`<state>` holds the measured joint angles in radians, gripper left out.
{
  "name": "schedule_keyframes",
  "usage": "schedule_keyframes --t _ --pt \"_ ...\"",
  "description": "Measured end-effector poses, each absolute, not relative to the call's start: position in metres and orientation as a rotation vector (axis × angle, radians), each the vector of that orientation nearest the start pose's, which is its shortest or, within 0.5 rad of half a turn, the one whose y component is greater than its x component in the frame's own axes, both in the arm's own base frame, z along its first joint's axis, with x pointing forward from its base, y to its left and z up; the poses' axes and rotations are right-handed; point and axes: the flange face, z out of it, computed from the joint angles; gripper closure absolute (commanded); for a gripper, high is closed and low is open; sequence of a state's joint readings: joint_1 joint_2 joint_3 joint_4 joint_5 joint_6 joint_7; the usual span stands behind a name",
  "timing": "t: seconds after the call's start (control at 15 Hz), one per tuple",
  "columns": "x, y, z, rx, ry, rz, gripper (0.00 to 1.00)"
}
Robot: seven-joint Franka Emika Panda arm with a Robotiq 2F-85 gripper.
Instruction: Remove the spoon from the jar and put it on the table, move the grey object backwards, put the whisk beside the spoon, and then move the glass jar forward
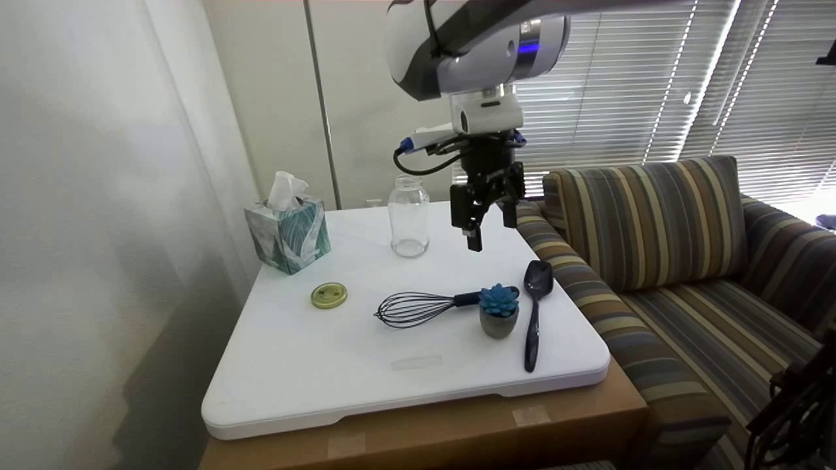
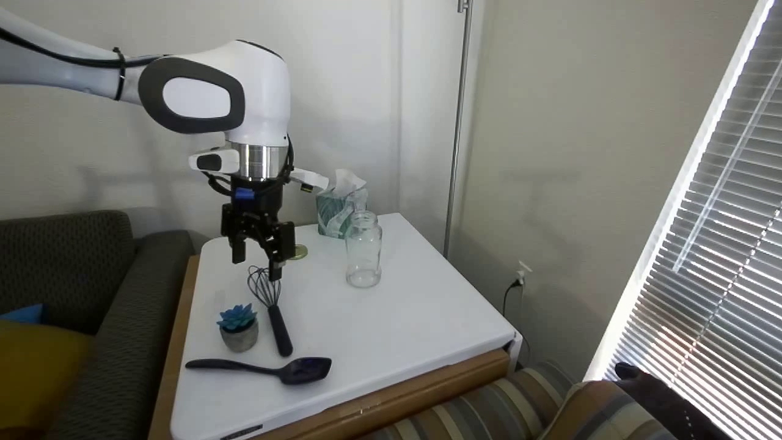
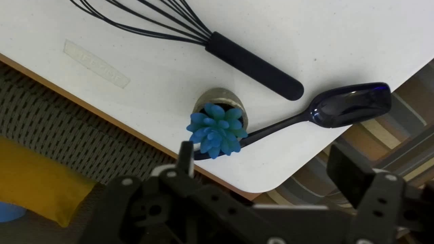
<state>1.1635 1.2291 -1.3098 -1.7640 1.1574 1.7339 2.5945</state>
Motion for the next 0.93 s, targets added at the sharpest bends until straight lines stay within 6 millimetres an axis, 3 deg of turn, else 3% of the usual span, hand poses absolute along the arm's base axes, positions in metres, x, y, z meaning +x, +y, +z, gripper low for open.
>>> schedule_keyframes --t 0.13,0.2,0.4,0.67,0.8,0.93 --pt "0.618 0.096 0.208 -0.078 3.319 -0.010 0.00" --pt "0.629 0.089 0.210 -0.065 3.309 0.016 0.00" --pt "0.663 0.037 0.203 0.028 3.317 0.083 0.00" --pt "0.686 -0.032 0.193 0.121 3.404 0.221 0.00" --pt "0.691 -0.045 0.193 0.132 3.415 0.245 0.00" --pt "0.689 -0.044 0.192 0.120 3.438 0.198 0.00"
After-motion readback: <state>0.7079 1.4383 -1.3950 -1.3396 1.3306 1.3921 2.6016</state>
